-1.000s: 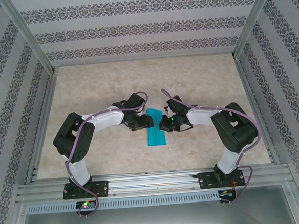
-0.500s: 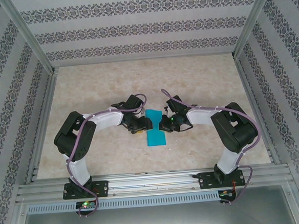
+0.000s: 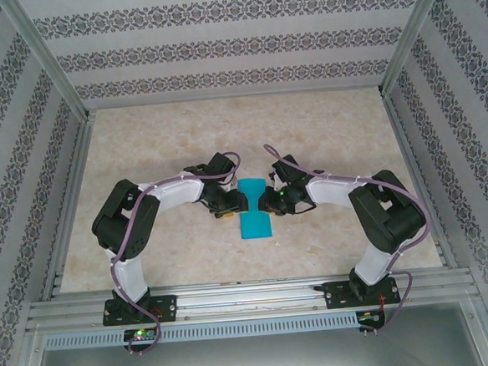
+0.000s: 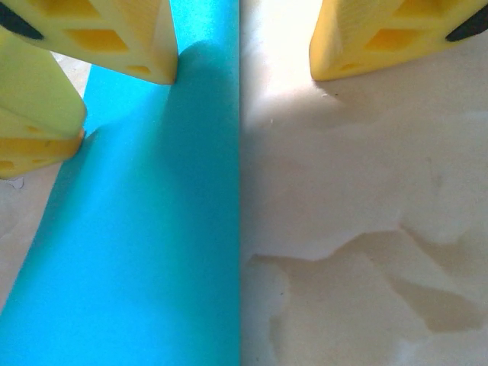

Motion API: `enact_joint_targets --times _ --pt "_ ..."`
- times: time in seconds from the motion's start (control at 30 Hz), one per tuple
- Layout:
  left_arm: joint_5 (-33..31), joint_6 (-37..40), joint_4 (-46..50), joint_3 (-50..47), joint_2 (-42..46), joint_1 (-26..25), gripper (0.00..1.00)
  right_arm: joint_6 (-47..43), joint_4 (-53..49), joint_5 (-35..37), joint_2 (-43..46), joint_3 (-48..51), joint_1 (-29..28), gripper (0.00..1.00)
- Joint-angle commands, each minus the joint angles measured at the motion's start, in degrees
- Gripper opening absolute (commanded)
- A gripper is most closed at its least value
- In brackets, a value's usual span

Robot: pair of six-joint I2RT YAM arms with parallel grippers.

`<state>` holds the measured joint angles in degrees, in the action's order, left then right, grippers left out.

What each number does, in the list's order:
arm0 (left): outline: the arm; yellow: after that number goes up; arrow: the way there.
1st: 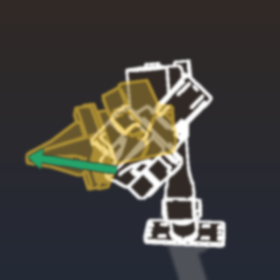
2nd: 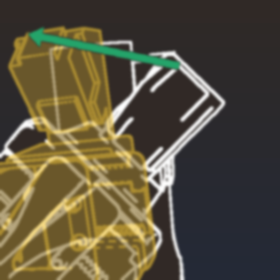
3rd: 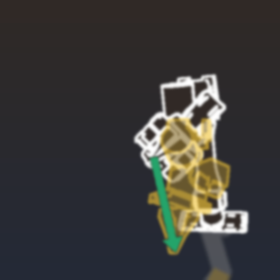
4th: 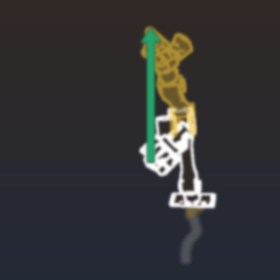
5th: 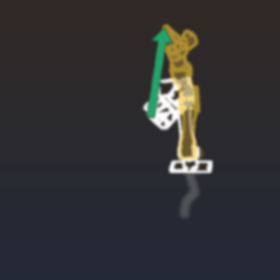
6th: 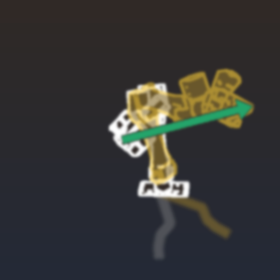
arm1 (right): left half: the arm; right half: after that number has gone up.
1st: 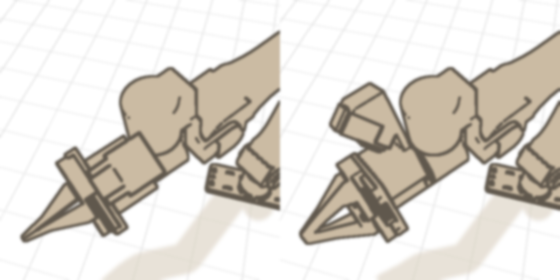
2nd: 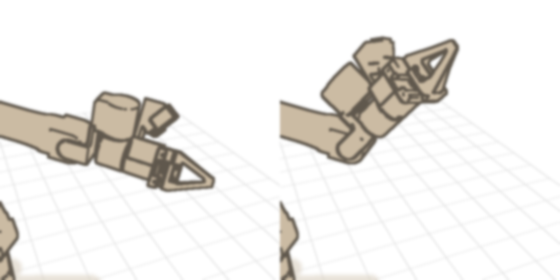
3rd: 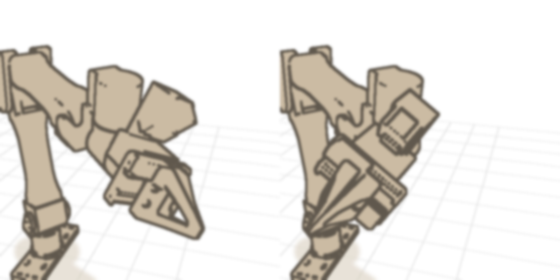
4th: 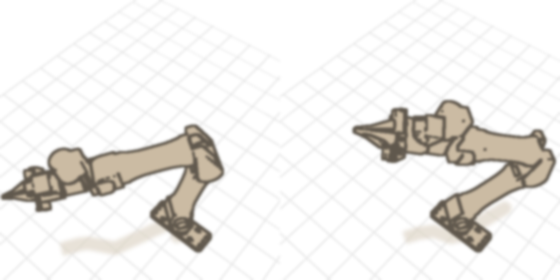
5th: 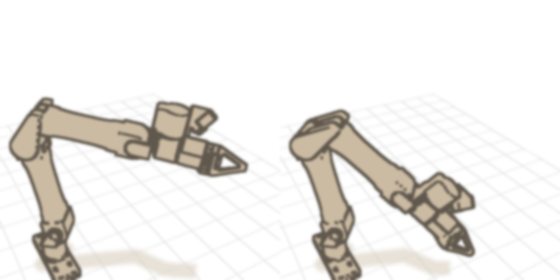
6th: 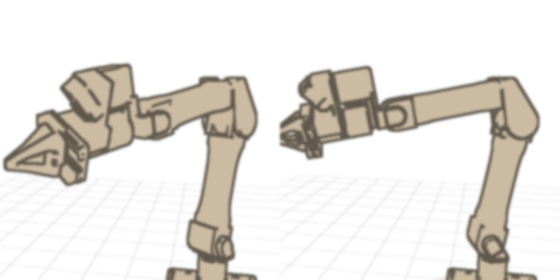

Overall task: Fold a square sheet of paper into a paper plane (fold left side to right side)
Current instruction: Hold the square sheet of paper at the center of the table.

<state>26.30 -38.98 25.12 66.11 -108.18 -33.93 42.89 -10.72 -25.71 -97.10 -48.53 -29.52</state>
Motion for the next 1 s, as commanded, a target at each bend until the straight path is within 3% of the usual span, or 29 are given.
enact_joint_targets --times 0.0,0.53,0.97 --pt "1.29 1.45 -2.19 -0.90 -5.95 -1.66 0.51 -0.88 -1.38 1.78 2.80 -0.43 -0.23 0.25" --pt "0.03 1.98 -1.13 -0.76 -6.36 -1.84 0.51 -1.67 -2.75 2.73 6.03 1.16 1.42 0.27" --pt "-0.37 1.72 -0.92 -0.81 -6.78 -1.84 0.51 -1.39 -1.14 0.93 0.24 -0.88 -0.69 0.15"
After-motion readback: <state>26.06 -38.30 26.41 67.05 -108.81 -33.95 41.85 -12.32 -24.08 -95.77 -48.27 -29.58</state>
